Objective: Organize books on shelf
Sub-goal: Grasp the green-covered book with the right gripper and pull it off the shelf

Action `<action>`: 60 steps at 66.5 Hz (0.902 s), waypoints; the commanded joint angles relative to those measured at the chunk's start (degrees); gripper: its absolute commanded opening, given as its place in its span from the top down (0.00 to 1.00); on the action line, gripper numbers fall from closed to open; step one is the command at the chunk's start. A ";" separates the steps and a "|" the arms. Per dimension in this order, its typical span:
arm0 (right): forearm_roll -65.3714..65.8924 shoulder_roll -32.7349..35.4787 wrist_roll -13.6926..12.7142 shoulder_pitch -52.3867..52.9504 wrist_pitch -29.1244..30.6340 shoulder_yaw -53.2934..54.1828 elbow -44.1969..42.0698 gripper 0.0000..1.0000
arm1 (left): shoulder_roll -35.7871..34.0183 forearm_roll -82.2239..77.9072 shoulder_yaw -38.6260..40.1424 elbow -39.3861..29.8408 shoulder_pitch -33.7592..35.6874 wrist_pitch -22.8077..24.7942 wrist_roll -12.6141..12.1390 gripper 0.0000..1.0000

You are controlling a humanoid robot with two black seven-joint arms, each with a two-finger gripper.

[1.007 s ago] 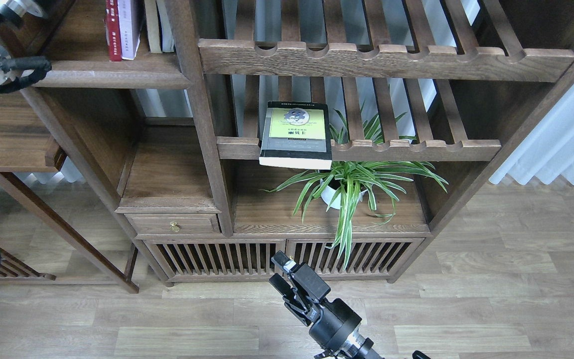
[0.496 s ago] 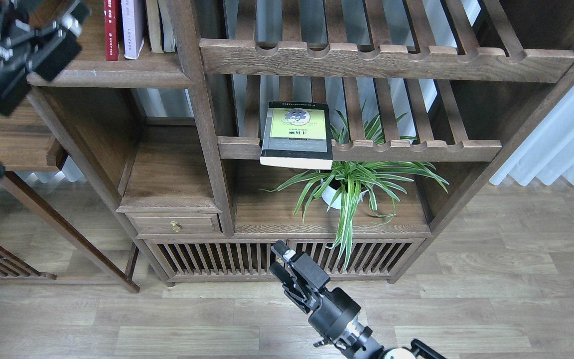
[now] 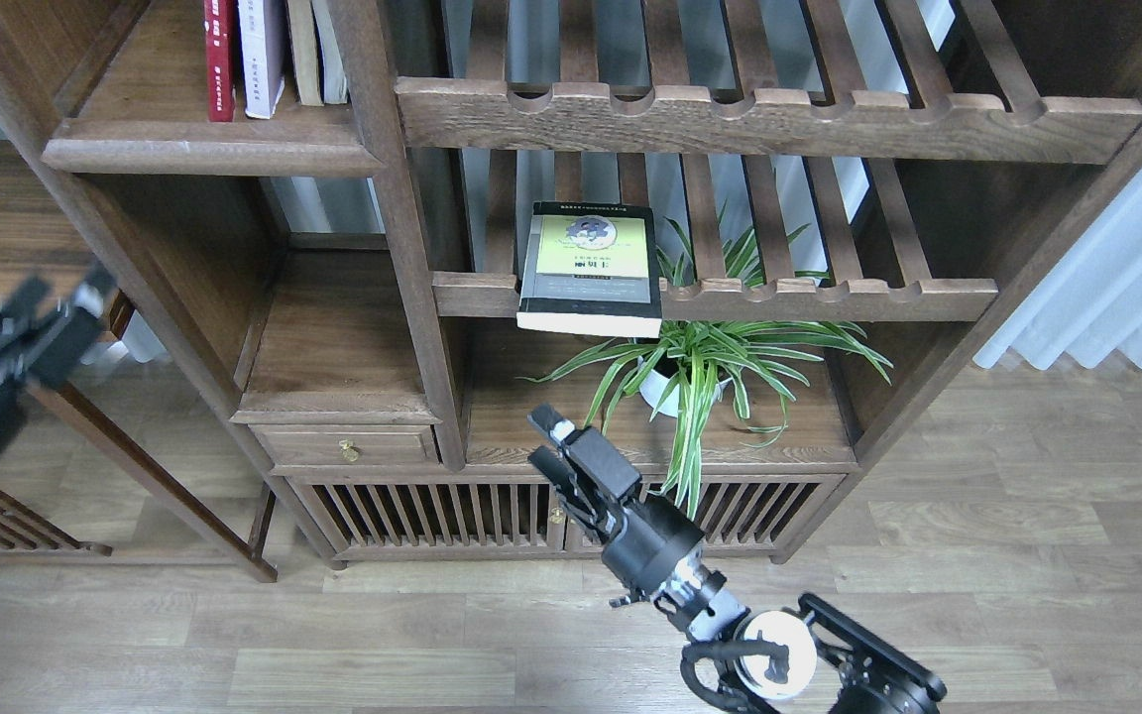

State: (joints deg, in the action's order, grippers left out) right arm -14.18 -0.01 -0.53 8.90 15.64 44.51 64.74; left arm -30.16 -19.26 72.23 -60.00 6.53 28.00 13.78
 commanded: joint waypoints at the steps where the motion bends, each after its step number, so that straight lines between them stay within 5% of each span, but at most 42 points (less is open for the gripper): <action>1: -0.32 0.01 0.09 2.43 -3.51 -1.36 -5.31 0.01 | 1.34 4.39 1.77 1.11 -1.26 0.00 0.02 0.00; 51: -10.08 0.01 0.18 20.36 -11.33 -3.29 -12.88 0.03 | 1.60 6.69 3.01 3.22 -1.17 0.00 -0.24 0.00; 60: -12.01 0.01 2.37 21.59 -11.68 -3.29 -12.97 0.05 | 1.69 6.69 2.74 3.14 -0.73 0.00 -0.24 0.00</action>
State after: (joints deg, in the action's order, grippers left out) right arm -24.76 0.00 0.07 29.46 4.31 41.23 51.88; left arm -28.58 -12.57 75.11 -56.80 5.51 28.00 13.54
